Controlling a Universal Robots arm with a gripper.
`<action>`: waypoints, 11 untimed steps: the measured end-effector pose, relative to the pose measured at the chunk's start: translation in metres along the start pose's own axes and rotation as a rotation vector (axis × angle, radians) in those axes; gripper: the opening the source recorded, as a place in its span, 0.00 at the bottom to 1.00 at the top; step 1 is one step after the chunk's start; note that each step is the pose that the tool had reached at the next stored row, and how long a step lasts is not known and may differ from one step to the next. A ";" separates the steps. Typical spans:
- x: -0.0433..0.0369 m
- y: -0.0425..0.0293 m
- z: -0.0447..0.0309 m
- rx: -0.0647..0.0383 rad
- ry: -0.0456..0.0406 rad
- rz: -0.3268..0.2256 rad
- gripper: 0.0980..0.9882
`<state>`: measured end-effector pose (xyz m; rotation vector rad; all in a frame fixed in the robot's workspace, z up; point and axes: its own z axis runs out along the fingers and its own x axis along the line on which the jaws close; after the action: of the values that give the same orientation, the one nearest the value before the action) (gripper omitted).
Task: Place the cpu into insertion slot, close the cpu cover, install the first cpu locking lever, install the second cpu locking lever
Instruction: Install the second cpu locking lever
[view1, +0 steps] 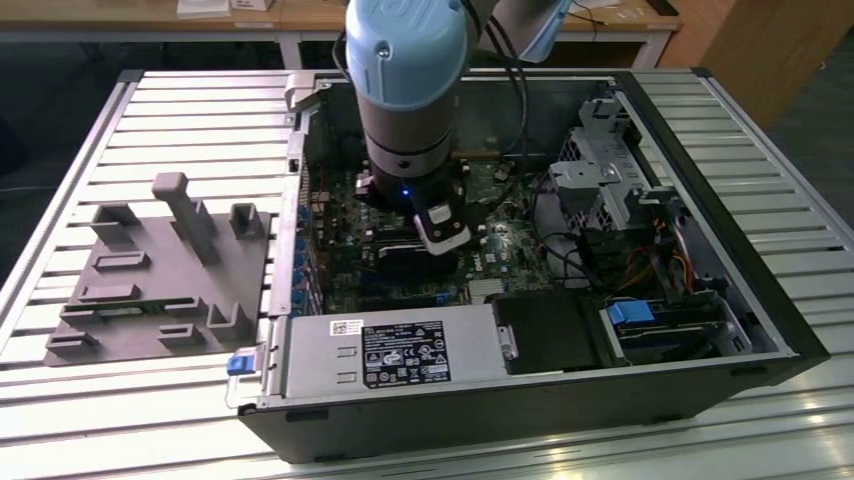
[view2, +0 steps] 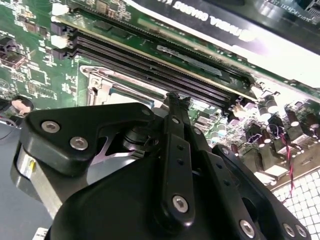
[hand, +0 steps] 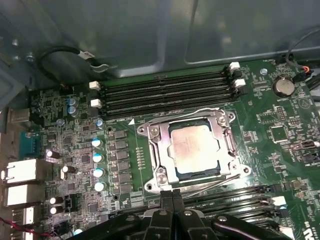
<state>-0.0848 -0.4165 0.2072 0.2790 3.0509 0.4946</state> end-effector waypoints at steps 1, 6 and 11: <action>0.0007 -0.0003 0.0005 0.000 -0.0001 0.000 0.00; 0.0035 -0.0022 0.0045 -0.001 -0.0001 0.000 0.00; 0.0060 -0.0036 0.0074 -0.016 0.0017 0.001 0.00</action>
<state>-0.0909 -0.4165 0.1990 0.2789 3.0471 0.5198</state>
